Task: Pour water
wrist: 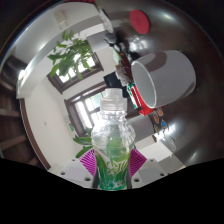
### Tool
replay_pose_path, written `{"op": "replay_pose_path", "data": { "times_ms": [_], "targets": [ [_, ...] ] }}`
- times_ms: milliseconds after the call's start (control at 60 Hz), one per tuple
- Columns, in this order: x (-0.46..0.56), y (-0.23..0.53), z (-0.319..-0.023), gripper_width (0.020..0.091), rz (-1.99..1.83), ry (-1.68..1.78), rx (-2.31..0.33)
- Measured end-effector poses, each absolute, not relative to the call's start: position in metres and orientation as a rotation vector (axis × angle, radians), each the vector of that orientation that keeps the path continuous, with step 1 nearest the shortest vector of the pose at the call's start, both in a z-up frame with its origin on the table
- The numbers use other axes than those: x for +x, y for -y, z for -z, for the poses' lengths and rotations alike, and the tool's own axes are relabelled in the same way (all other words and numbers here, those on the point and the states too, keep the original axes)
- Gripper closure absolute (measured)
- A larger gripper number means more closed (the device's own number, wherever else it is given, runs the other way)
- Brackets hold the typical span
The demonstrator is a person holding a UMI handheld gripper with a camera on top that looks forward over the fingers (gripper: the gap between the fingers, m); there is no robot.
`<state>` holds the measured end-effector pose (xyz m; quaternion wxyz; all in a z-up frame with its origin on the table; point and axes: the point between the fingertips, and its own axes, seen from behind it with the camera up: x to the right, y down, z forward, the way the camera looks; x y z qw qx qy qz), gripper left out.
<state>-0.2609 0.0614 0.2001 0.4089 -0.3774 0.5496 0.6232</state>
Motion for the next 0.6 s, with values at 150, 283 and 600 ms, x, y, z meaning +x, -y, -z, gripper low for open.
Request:
{"op": "replay_pose_path", "data": {
  "times_ms": [150,283,600],
  "targets": [
    [-0.246,-0.064,-0.193,0.0726,-1.669,-1.53,-0.795],
    [-0.249,-0.065,-0.187,0.0724,-1.682,-1.559,-0.788],
    [-0.281,-0.064,-0.192,0.0725,-1.421,-1.27,-1.214]
  ]
}}
